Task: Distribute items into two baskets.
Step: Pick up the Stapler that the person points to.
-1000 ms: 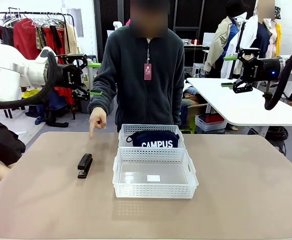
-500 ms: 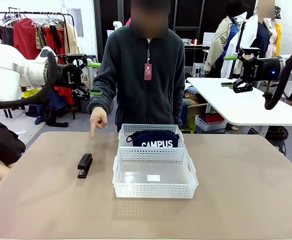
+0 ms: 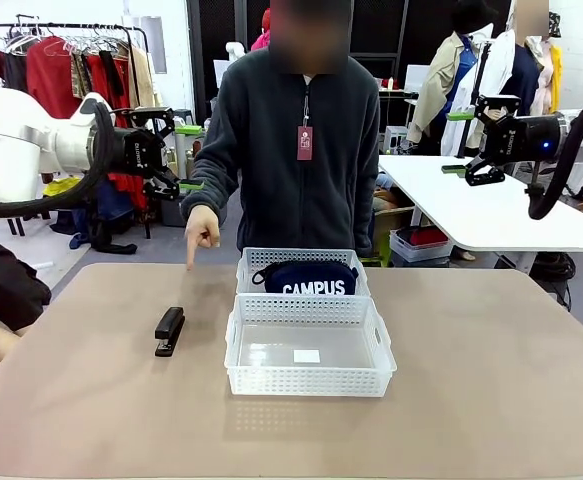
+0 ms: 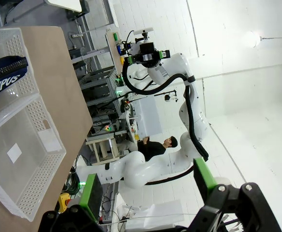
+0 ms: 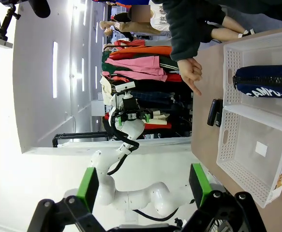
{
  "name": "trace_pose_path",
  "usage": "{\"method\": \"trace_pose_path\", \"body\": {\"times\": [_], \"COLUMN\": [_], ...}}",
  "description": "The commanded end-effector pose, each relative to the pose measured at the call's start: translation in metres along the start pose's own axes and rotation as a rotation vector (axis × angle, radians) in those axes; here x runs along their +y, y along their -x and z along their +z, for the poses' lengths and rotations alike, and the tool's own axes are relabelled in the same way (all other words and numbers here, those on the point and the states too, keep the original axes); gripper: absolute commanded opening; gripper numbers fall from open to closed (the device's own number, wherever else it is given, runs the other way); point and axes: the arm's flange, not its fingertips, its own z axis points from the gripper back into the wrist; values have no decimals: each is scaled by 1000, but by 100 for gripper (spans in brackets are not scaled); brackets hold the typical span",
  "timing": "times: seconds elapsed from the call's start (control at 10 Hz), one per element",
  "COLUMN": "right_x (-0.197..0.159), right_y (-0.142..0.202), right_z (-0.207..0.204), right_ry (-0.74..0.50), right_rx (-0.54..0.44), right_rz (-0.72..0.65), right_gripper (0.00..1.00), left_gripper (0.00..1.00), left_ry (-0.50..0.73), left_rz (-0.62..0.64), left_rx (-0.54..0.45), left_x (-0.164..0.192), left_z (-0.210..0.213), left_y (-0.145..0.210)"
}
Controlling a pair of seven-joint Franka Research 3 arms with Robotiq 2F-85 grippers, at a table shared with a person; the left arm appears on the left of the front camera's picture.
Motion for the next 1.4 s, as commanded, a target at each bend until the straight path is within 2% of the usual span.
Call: {"method": "trace_pose_path", "body": {"times": [0.0,1.0,1.1,1.3], "right_x": [1,1,1,1], "right_y": [2,2,2,2], "right_z": [0,0,0,0], "right_ry": [0,0,0,0], "right_rx": [2,2,2,2], "right_rz": [1,1,1,1], "right_gripper": [100,100,100,100], "left_gripper": [100,100,100,100], "left_ry": [1,0,-169,-411], "left_rz": [-3,0,1,3], "left_rx": [-1,0,-24,6], "left_x": [-2,0,-6,-25], "left_z": [0,0,0,3], "left_y": [1,0,-1,1]}}
